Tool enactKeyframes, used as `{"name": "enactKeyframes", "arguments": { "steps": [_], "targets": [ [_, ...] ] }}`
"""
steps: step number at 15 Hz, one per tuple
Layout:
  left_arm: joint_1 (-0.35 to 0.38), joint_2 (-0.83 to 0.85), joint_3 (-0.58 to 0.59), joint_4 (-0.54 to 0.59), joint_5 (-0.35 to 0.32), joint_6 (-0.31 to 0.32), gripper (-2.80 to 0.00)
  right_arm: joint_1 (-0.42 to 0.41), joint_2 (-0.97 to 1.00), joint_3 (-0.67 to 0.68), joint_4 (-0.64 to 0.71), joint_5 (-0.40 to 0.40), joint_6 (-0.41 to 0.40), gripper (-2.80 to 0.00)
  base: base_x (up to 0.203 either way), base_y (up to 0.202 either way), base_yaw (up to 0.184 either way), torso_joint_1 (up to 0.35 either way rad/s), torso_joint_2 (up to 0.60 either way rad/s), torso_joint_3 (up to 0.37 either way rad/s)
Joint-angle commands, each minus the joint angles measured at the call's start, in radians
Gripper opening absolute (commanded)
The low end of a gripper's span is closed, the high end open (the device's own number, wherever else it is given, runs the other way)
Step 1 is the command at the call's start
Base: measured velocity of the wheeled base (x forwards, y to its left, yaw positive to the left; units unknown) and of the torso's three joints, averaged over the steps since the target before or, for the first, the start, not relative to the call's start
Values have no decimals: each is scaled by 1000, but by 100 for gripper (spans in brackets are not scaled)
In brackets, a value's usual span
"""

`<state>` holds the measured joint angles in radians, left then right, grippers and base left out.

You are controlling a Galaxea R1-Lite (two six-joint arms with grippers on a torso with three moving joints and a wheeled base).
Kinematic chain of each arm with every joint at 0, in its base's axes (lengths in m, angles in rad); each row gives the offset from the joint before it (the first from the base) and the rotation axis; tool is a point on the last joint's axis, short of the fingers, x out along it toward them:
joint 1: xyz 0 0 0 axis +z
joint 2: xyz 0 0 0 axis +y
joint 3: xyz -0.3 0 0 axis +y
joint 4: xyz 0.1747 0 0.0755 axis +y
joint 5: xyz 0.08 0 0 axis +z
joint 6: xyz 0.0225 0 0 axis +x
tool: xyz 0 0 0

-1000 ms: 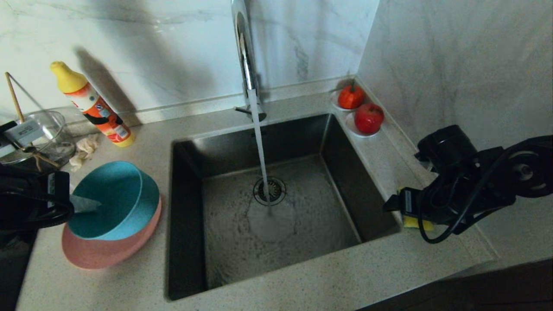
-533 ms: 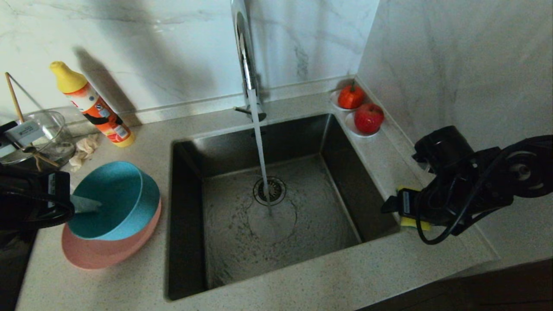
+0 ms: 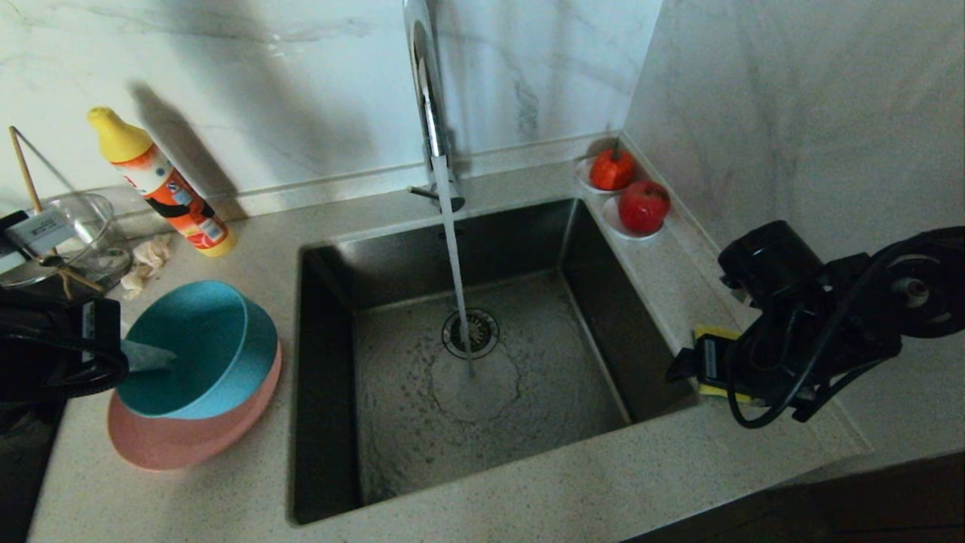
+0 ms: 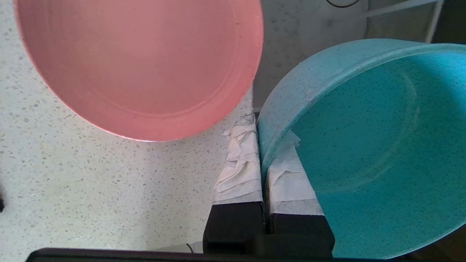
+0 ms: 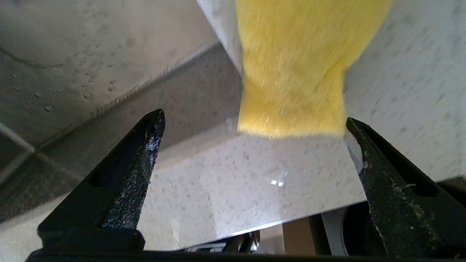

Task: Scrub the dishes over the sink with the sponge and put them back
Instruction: Pick up a bowl and the sponge

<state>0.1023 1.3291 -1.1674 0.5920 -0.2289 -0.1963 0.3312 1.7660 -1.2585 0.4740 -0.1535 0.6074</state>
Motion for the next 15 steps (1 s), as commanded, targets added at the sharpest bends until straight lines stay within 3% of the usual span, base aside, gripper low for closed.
{"name": "enactKeyframes", "arguments": {
  "steps": [1,15],
  "targets": [
    [0,-1,0,2,-1,-2,-280,3,8,1,7,0,8,0,0,0,0,0,0,0],
    [0,1,5,3,-4,-2,-280,-9,21,-18,-21,-5,0,0,0,0,0,0,0,0]
  ]
}}
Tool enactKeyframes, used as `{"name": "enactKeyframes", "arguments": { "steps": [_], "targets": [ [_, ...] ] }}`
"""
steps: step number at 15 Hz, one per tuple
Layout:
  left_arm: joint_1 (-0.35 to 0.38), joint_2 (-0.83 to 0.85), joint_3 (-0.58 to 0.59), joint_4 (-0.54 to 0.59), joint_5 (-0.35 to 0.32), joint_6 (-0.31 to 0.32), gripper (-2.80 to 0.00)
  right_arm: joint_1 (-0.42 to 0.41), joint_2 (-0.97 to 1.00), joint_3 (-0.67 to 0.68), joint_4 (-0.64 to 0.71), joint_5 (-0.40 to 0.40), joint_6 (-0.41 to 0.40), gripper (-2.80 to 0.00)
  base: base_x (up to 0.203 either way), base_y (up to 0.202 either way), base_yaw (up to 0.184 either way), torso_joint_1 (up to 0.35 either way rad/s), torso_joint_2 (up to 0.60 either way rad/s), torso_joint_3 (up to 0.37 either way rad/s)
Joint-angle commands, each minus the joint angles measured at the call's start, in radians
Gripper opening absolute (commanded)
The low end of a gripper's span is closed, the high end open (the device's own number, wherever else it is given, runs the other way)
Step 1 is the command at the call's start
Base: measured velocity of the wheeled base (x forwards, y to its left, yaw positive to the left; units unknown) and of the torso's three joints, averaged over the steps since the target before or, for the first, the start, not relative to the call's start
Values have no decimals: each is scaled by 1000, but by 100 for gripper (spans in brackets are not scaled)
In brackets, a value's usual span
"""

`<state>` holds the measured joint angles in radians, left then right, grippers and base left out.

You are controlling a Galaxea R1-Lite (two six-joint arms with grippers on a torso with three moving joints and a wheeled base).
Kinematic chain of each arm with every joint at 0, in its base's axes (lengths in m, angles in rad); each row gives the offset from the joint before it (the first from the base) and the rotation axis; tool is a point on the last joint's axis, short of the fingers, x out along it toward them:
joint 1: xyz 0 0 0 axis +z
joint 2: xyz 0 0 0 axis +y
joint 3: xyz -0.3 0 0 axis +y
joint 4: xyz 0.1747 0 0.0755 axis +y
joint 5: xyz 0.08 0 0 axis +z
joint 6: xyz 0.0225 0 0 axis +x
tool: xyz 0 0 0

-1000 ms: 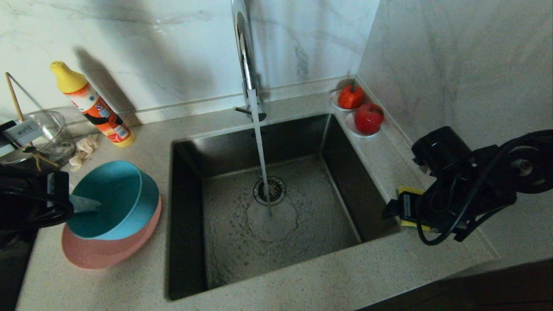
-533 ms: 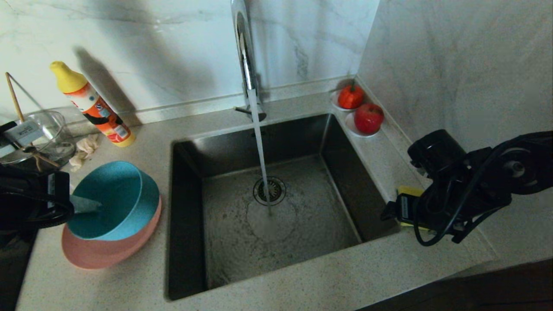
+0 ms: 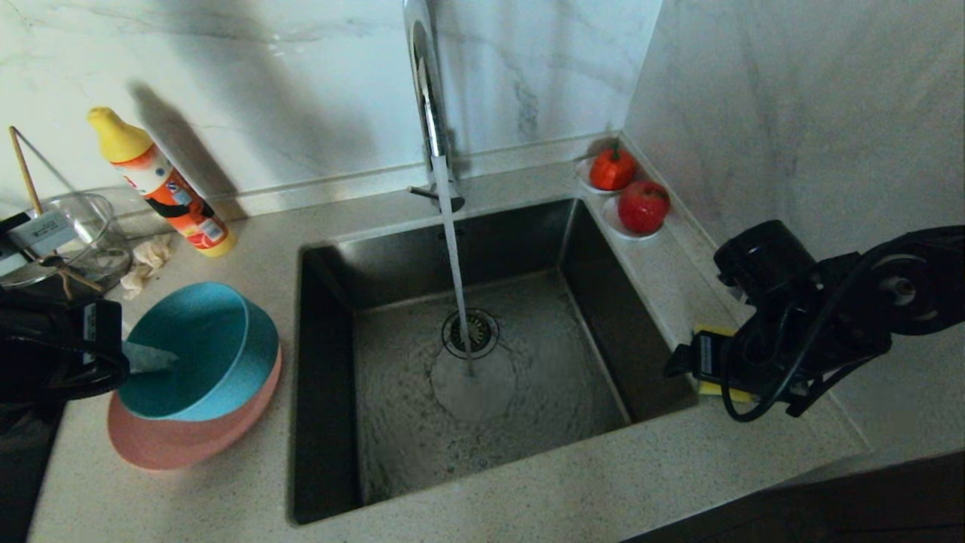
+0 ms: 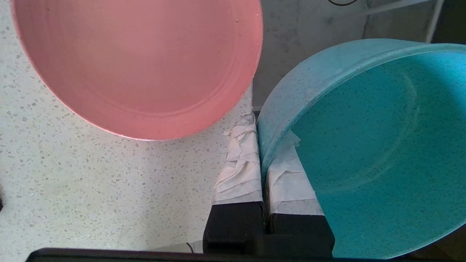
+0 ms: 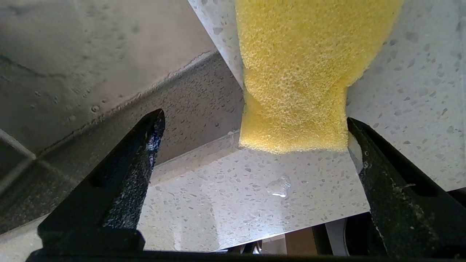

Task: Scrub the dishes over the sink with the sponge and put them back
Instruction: Pick up a bowl and the sponge

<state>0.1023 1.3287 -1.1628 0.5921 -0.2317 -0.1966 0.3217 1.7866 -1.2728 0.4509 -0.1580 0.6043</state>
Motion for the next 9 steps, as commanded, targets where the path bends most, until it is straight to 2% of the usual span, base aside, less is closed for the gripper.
{"name": "enactKeyframes", "arguments": {
  "steps": [1,9],
  "targets": [
    [0,1,0,3,-1,-1,-280,0,2,-4,2,-2,2,0,0,0,0,0,0,0],
    [0,1,4,3,-2,-1,-280,-14,21,-14,-15,-8,-6,0,0,0,0,0,0,0]
  ]
}}
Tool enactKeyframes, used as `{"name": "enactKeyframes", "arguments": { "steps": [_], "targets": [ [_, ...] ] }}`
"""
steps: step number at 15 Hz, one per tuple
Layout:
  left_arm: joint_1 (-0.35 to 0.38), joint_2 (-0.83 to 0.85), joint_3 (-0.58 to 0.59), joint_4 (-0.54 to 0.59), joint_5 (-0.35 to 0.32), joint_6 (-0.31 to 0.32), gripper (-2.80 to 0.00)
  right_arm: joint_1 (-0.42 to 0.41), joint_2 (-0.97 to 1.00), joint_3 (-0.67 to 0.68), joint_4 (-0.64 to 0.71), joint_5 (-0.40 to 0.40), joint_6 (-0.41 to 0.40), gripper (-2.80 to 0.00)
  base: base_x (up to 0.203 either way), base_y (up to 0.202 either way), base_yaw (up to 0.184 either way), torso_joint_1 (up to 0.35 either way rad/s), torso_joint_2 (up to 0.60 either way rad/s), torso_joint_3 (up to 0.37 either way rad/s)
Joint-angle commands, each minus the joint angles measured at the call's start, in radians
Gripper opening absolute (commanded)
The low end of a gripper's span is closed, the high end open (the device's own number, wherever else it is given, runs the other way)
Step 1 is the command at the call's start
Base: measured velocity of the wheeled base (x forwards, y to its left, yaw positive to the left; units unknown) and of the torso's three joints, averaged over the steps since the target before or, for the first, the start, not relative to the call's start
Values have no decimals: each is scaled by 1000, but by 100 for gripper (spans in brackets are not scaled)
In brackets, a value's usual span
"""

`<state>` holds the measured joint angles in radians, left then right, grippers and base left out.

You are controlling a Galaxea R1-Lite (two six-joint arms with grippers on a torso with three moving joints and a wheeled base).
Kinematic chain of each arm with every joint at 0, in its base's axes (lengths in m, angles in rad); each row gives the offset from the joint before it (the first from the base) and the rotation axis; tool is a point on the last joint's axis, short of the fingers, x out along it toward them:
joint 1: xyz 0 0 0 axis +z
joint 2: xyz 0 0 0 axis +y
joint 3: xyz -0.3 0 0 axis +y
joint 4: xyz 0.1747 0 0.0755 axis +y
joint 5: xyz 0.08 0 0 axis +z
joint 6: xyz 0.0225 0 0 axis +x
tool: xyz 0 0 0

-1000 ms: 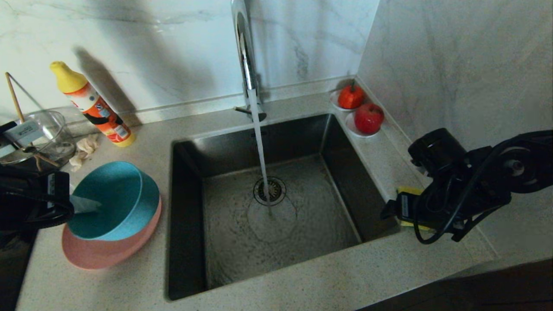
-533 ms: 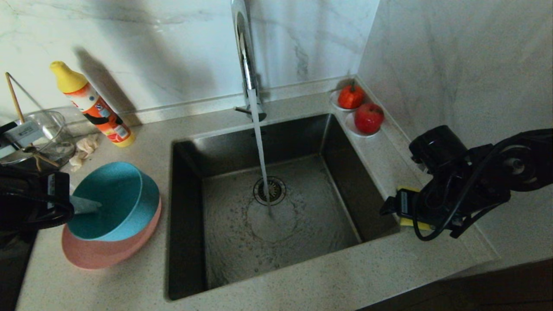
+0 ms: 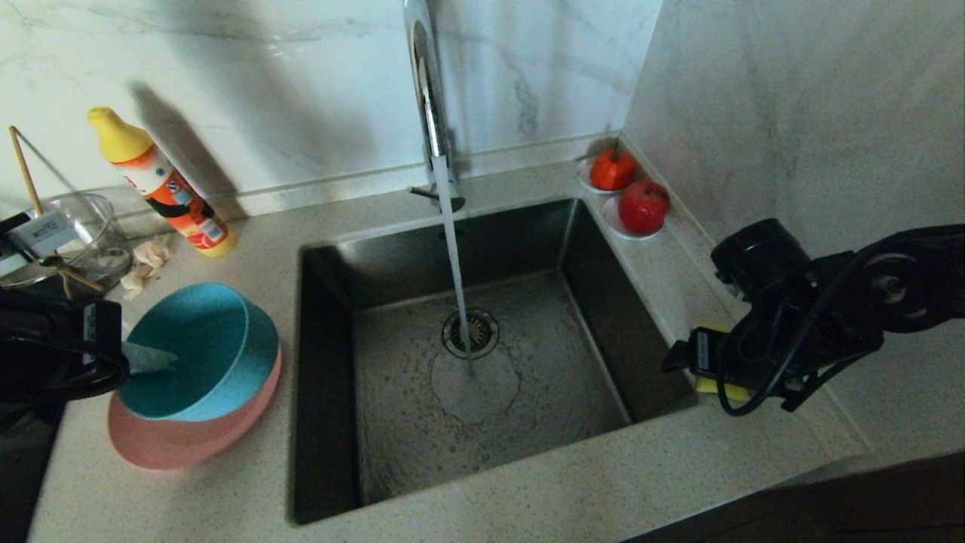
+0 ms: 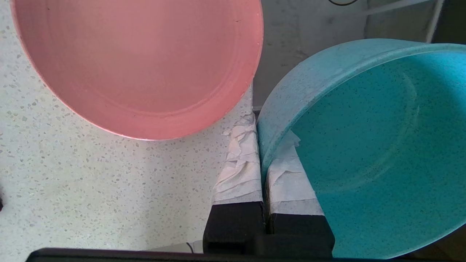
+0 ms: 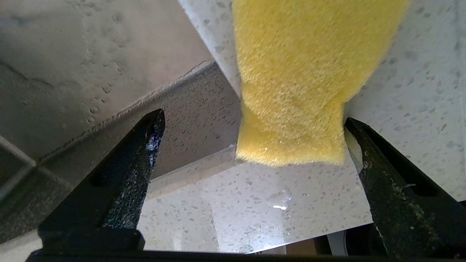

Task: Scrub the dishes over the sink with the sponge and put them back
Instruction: Pick up a bowl and the sponge

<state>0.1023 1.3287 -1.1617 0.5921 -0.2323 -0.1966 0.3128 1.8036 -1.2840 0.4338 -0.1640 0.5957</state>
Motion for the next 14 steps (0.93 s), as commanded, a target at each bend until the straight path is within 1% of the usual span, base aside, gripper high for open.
{"name": "enactKeyframes", "arguments": {
  "steps": [1,10,14],
  "targets": [
    [0,1,5,3,-2,-1,-280,-14,5,-10,3,0,-10,0,0,0,0,0,0,0],
    [0,0,5,-12,-2,-1,-280,-23,20,-51,2,1,-25,0,0,0,0,0,0,0],
    [0,1,7,-12,-2,-1,-280,-24,25,-49,2,1,-37,0,0,0,0,0,0,0]
  ]
}}
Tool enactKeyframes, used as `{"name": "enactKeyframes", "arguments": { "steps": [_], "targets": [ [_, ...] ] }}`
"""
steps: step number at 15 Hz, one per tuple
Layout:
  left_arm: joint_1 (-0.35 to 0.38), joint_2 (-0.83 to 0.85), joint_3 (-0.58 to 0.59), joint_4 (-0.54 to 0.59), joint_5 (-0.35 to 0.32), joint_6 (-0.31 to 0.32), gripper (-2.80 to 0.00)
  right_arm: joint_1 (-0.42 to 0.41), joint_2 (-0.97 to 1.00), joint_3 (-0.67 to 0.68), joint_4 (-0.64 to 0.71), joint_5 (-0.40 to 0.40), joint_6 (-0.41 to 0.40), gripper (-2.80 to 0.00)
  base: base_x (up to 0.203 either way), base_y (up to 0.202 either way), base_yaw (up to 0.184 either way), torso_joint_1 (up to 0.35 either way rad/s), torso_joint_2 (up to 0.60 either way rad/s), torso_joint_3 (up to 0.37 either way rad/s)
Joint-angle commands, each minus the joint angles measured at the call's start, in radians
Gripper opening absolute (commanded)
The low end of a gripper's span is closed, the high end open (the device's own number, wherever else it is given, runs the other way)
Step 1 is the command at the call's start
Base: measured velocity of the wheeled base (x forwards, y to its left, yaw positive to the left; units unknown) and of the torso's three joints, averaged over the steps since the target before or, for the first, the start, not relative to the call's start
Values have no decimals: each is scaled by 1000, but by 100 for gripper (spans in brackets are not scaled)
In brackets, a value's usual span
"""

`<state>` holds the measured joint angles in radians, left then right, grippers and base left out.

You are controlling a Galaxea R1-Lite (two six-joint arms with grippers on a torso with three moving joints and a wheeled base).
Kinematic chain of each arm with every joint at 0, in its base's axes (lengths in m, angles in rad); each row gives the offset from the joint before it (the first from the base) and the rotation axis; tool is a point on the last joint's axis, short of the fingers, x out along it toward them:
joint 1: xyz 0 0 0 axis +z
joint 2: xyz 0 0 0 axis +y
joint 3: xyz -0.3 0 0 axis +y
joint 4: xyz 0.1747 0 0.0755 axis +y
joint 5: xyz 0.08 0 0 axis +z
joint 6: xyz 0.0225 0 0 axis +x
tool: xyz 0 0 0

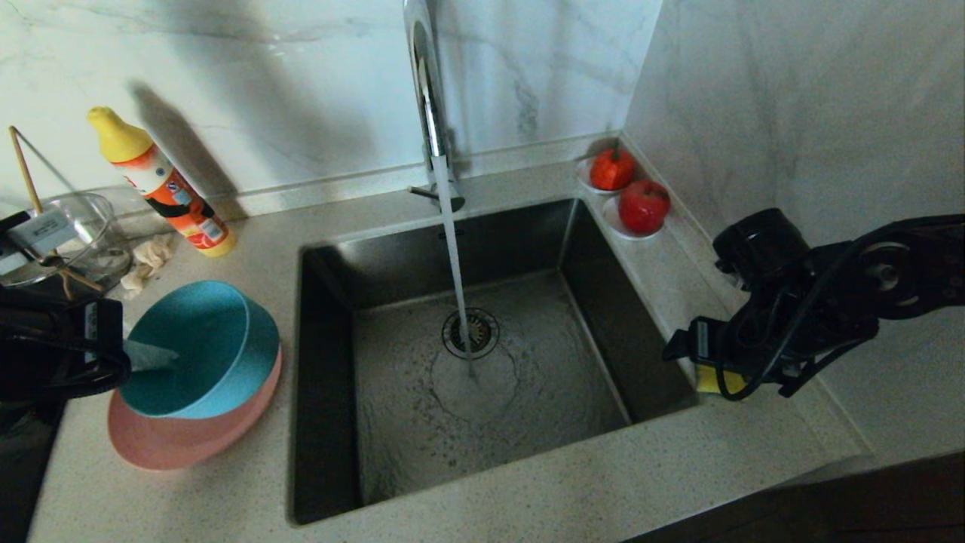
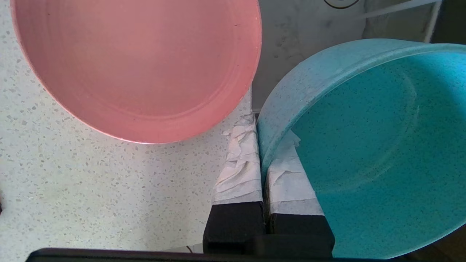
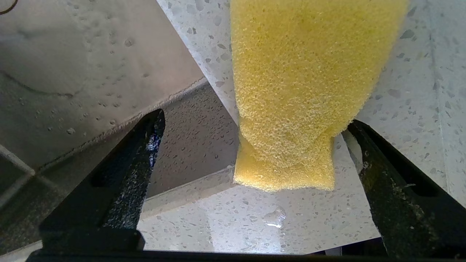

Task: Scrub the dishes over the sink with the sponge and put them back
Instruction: Pick up a bowl and the sponge

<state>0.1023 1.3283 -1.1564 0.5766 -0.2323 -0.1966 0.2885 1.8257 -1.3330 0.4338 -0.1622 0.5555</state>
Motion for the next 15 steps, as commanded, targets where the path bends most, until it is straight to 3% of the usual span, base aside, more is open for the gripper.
{"name": "enactKeyframes", "arguments": {
  "steps": [1,4,5,15],
  "targets": [
    [0,0,1,3,-3,-1,-280,-3,4,1,2,0,3,0,0,0,0,0,0,0],
    [0,3,-2,3,-2,-2,-280,-13,7,10,2,0,-23,0,0,0,0,0,0,0],
    [0,2,-3,2,-4,-1,-280,-15,9,10,2,1,-31,-280,0,0,0,0,0,0],
    [0,0,-13,2,-2,-3,-280,-20,1,-2,3,0,-29,-280,0,0,0,0,0,0]
  ]
}}
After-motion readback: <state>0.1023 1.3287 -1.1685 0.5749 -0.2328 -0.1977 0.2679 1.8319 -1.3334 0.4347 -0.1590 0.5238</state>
